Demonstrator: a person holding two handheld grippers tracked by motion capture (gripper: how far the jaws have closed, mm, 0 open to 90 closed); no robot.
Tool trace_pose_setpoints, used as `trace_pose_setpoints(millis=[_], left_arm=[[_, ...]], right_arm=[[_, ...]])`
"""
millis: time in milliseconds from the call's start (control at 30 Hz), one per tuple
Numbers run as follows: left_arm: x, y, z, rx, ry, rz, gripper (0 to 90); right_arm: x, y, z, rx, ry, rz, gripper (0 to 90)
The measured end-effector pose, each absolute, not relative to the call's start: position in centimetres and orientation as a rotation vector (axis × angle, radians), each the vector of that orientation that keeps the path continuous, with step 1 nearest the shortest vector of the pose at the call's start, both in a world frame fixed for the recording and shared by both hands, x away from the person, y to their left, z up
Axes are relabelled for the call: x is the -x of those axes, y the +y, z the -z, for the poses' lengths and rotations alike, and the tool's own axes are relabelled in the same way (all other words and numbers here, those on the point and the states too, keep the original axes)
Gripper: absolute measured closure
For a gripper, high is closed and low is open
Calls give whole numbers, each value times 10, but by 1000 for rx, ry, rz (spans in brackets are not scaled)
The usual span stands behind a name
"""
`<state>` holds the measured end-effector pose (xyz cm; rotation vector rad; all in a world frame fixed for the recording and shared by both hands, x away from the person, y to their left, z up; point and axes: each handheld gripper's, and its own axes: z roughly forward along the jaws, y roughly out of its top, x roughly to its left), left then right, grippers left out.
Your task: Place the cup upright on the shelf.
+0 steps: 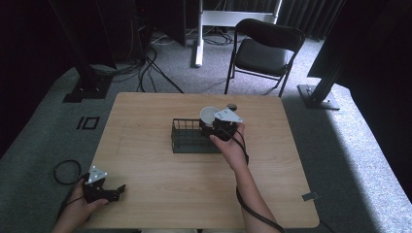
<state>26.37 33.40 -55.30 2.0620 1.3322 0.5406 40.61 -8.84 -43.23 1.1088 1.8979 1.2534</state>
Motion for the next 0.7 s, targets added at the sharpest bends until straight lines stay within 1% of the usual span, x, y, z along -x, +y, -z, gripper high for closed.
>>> trace_pose_setpoints(millis=[300, 700], left_arm=[[-264, 334, 553, -2062, 1332, -541, 12], [-264, 334, 553, -2062, 1332, -541, 11]], right_arm=[[-409, -91, 449, -1152, 1917, -1238, 204], [-409, -90, 458, -1153, 1925, -1212, 204]])
